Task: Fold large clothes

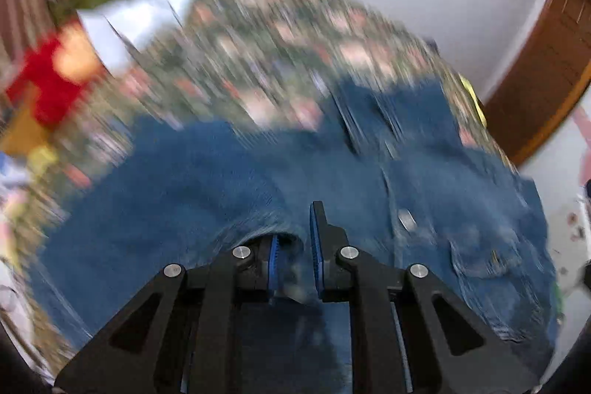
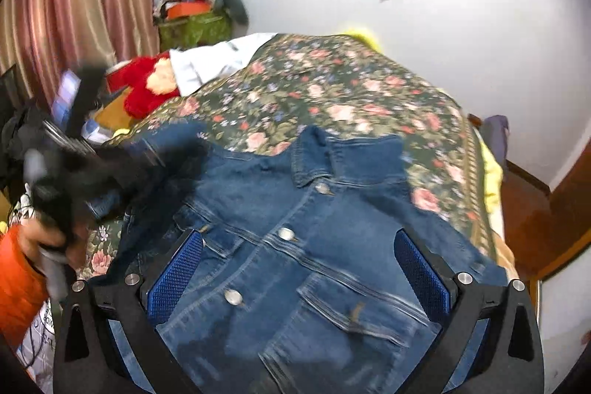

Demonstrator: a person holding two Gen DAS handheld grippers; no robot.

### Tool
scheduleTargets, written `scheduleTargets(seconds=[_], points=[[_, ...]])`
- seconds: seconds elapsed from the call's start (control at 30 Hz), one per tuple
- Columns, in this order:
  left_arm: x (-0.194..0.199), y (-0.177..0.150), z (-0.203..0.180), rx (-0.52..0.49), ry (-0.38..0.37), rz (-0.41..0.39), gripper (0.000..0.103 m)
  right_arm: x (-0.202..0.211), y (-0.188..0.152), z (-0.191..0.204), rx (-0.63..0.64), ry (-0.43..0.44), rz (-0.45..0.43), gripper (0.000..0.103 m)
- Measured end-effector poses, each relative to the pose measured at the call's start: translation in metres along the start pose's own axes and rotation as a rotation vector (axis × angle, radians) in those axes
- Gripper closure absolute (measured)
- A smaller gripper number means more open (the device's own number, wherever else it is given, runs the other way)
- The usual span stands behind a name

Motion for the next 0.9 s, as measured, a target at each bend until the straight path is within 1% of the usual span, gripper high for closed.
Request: scheduleTargets(seconds=[0.03, 0.1, 0.13, 0.17, 0.2, 0.23, 0.27, 0.3, 0.33, 0.37, 0.43, 0.47, 0.53, 0.63, 0.7, 0.77, 0.83, 0.9], points=[[-0.016, -0.012, -0.008, 0.0, -0.014, 0.062, 0.088, 0.006, -0.003, -0.006, -0.01, -0.008, -0.004, 0.0], [-0.034, -0.031, -0.016, -0.005, -0.015, 0.136, 0.088, 0.019, -0.011, -0.019, -0.034, -0.021, -0.007, 0.0], [-0.041, -0.04, -0.018, -0.013, -0.001, 0.174, 0.087, 0.025, -0.015, -0.025, -0.046, -0.026, -0.009, 0.0], [-0.043, -0.044, -0.02, -0.019, 0.015, 0.194, 0.086, 0.03, -0.018, -0.031, -0.059, -0.03, -0.009, 0.0], [-0.041, -0.049, -0.019, -0.025, 0.034, 0.204, 0.081, 0.034, -0.021, -0.036, -0.073, -0.033, -0.009, 0.0], [-0.035, -0.051, -0.017, -0.022, 0.039, 0.194, 0.071, 0.038, -0.024, -0.041, -0.086, -0.036, -0.009, 0.0], [-0.025, -0.053, -0.013, -0.014, 0.038, 0.181, 0.064, 0.041, -0.027, -0.046, -0.098, -0.037, -0.009, 0.0], [-0.016, -0.054, -0.008, -0.005, 0.034, 0.166, 0.052, 0.044, -0.03, -0.051, -0.112, -0.036, -0.011, 0.0], [-0.002, -0.054, -0.002, 0.007, 0.031, 0.136, 0.045, 0.046, -0.032, -0.054, -0.124, -0.035, -0.012, 0.0], [0.007, -0.054, 0.0, 0.014, 0.032, 0.111, 0.043, 0.047, -0.033, -0.057, -0.136, -0.033, -0.012, 0.0], [0.034, -0.052, 0.014, 0.036, 0.048, 0.056, 0.033, 0.048, -0.036, -0.061, -0.161, -0.026, -0.012, 0.0], [0.046, -0.052, 0.026, 0.058, 0.059, 0.03, 0.032, 0.048, -0.036, -0.062, -0.172, -0.021, -0.011, 0.0], [0.072, -0.054, 0.061, 0.129, 0.102, -0.027, 0.029, 0.045, -0.036, -0.063, -0.19, -0.01, -0.008, 0.0], [0.087, -0.059, 0.115, 0.233, 0.175, -0.062, 0.028, 0.038, -0.036, -0.059, -0.2, 0.003, 0.005, 0.0], [0.089, -0.066, 0.147, 0.301, 0.223, -0.058, 0.028, 0.03, -0.035, -0.054, -0.2, 0.011, 0.02, 0.0], [0.084, -0.072, 0.17, 0.361, 0.246, -0.048, 0.028, 0.022, -0.035, -0.048, -0.192, 0.017, 0.035, 0.0], [0.074, -0.082, 0.189, 0.405, 0.24, -0.025, 0.029, 0.011, -0.036, -0.04, -0.176, 0.022, 0.057, 0.0], [0.06, -0.086, 0.194, 0.418, 0.216, 0.006, 0.029, -0.002, -0.038, -0.032, -0.162, 0.026, 0.087, 0.0]])
Point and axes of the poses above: each gripper's, at about its wrist camera, not at the fingertips, and x roughly against the way its jaws point, z to its left, y to its top, the point moved 7 cm from there along -x, roughly the way its jaws point, and after that the axes turned 3 degrees about y, right-handed, at the moved point
